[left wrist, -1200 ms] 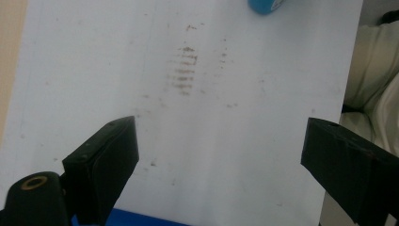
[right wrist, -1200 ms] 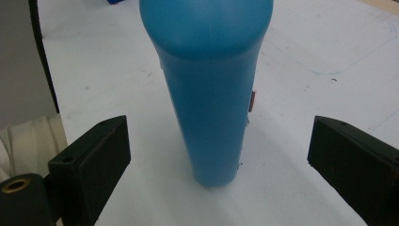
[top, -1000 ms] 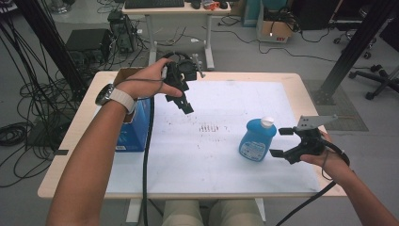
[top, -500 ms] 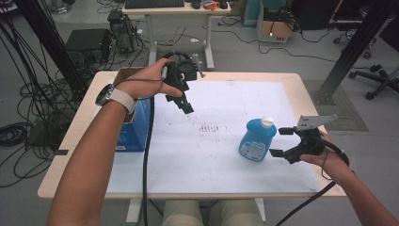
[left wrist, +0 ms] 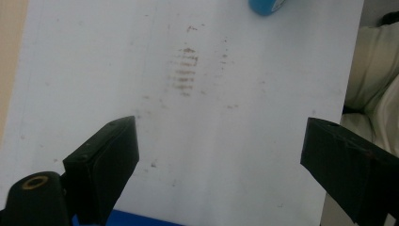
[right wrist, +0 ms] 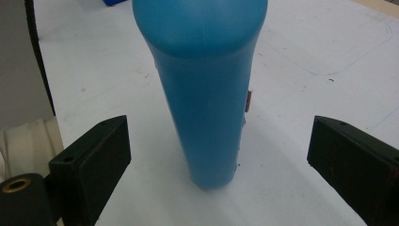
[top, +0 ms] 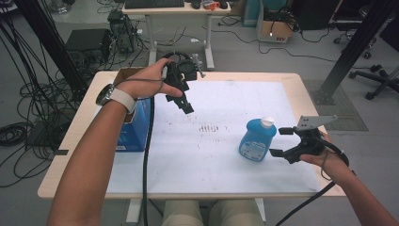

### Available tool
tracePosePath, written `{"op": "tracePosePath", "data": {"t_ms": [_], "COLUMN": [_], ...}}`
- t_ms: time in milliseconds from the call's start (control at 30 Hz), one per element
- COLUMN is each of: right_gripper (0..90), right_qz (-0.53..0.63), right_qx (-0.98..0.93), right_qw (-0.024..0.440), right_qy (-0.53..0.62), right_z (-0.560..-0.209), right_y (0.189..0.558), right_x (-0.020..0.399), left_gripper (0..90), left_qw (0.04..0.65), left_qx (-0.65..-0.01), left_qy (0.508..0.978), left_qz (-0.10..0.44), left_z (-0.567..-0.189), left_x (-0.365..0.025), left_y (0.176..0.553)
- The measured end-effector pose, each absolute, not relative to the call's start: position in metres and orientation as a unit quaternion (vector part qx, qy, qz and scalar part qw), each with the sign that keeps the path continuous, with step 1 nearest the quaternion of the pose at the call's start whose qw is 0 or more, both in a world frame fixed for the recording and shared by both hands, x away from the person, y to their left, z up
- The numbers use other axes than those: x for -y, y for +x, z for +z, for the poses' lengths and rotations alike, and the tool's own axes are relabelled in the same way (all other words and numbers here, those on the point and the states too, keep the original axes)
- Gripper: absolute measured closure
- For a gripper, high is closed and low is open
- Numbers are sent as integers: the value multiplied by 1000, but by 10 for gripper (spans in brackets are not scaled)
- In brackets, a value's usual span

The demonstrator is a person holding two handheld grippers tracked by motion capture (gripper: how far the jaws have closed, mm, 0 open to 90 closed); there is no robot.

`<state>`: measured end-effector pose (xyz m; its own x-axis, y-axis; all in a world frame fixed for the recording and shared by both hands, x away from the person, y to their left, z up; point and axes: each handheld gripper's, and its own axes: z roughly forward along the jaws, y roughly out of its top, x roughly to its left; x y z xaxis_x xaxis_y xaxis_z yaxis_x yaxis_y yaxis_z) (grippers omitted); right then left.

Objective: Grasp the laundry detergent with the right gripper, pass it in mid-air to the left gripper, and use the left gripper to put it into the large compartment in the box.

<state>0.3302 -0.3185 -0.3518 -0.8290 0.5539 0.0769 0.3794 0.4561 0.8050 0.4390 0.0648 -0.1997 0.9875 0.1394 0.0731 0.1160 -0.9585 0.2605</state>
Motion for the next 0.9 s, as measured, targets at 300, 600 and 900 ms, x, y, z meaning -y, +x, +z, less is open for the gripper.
{"op": "tracePosePath", "data": {"t_ms": [300,600,900], "right_gripper": [67,67,67], "right_qz": [446,450,455], "right_qx": [-846,-845,-841], "right_qw": [99,101,101], "right_qy": [274,270,274], "right_z": [-356,-363,-371], "right_y": [332,335,338], "right_x": [317,313,306], "left_gripper": [121,121,121], "left_qw": [131,129,130], "left_qx": [-66,-66,-68], "left_qy": [988,988,988], "left_qz": [45,45,46], "left_z": [-200,-200,-201], "left_x": [-65,-64,-64], "left_y": [439,439,439]}}
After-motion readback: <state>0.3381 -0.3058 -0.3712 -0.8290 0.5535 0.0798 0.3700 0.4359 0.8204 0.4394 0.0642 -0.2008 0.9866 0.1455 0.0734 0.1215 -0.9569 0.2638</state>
